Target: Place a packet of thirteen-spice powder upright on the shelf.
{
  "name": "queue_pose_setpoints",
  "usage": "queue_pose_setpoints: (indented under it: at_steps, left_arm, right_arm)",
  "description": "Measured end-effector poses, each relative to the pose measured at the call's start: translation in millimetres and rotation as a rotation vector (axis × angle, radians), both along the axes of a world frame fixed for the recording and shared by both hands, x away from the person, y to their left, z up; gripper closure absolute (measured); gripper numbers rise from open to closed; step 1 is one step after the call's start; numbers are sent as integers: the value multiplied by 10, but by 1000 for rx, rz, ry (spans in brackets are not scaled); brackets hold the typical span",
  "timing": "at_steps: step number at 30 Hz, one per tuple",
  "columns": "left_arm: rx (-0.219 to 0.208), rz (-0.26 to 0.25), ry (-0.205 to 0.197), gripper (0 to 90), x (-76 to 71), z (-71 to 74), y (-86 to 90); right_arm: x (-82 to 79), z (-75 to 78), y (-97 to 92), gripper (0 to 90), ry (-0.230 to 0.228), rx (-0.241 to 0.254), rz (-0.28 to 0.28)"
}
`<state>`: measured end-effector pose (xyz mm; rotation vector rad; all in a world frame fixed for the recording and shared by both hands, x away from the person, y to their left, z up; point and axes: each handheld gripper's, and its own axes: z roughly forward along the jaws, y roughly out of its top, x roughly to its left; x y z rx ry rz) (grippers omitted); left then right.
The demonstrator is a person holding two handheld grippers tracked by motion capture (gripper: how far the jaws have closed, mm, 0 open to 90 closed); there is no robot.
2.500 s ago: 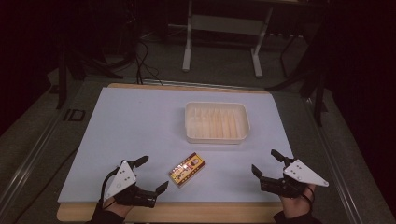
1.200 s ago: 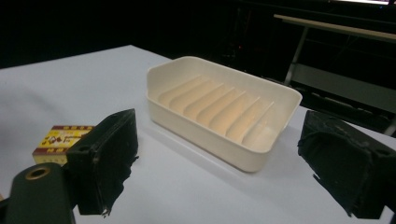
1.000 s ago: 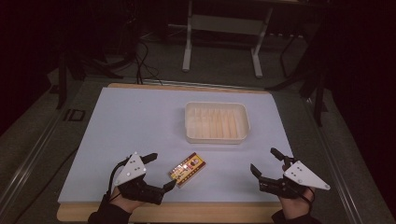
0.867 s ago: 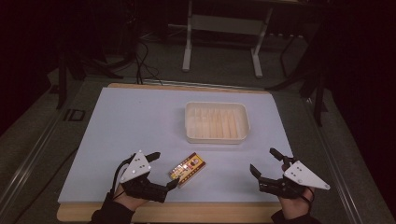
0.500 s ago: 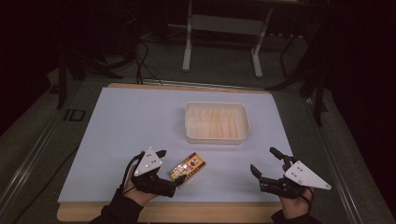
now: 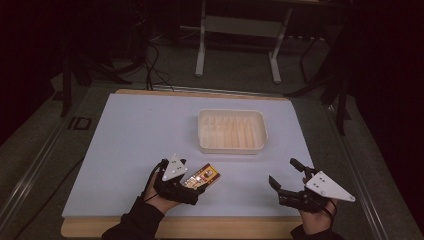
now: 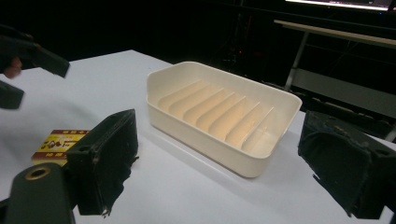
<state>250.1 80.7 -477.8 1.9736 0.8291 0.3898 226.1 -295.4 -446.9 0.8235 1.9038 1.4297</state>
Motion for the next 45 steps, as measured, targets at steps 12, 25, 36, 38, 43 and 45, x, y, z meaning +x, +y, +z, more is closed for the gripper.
queue_pose_setpoints:
  at_steps: [12,25,36,38,43,45]
  left_arm:
    - [83,18,79,13,142,-257,-159]
    - [150,15,115,69,270,-420,-246]
    - [245,17,144,180,300,-529,-343]
    - [260,10,149,207,294,-540,-354]
    - [291,6,153,238,286,-562,-385]
    - [300,9,166,278,293,-573,-388]
  right_arm:
    - [3,-4,-13,120,14,11,6]
    - [11,-15,-18,121,26,13,13]
    - [11,-23,-18,123,37,13,17]
    - [10,-22,-19,123,36,13,17]
    - [12,-24,-18,123,38,11,19]
    - [12,-27,-15,124,39,9,20]
